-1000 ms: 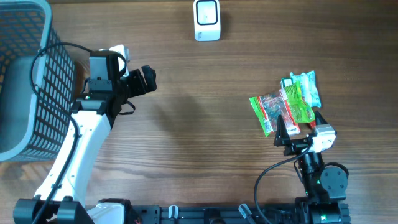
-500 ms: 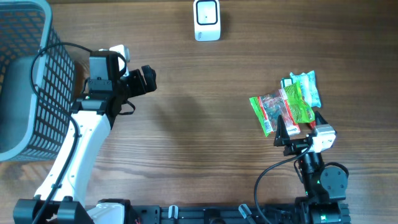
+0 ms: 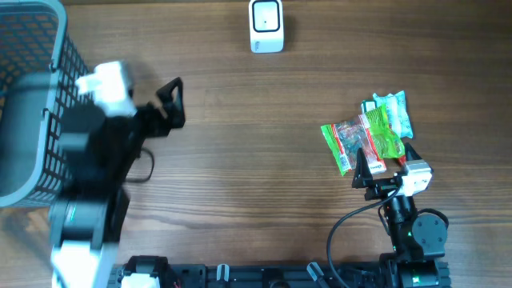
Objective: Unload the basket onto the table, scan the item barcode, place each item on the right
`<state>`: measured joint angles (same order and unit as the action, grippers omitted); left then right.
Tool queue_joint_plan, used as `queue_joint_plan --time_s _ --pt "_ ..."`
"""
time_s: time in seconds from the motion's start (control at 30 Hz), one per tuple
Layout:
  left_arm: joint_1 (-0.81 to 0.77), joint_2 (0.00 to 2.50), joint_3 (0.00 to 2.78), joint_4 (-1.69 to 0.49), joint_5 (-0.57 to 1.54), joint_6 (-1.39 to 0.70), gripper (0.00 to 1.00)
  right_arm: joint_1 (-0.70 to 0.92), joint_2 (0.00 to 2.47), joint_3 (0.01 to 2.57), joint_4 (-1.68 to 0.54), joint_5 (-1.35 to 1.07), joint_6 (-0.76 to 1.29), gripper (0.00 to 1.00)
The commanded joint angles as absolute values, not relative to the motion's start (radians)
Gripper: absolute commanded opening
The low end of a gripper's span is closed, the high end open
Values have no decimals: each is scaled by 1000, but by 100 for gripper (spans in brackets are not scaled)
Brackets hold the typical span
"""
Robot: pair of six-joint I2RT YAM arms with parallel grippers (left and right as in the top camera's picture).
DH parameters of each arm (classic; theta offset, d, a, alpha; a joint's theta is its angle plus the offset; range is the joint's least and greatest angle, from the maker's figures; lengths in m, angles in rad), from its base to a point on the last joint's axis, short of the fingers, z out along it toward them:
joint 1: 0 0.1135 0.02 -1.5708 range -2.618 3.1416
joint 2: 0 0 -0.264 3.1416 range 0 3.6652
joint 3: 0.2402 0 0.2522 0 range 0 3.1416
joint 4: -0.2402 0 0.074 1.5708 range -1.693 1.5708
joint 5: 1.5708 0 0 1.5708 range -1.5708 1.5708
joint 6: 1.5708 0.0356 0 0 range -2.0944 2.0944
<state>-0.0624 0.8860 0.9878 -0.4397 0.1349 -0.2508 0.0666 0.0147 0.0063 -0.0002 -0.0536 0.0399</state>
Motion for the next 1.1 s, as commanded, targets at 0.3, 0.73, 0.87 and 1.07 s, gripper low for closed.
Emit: queue_joint_plan --time_s 0.3,0.73,0.87,1.07 --pt "-2 277 986 -719 82 -239 100 64 5 5 3 -75 28 100" --pt "70 4 761 -672 63 -239 100 64 5 5 3 -75 28 100" --pt "70 4 587 -207 80 -239 100 64 5 5 3 -75 28 100" --pt "70 4 287 349 115 -239 100 64 5 5 3 -75 28 100"
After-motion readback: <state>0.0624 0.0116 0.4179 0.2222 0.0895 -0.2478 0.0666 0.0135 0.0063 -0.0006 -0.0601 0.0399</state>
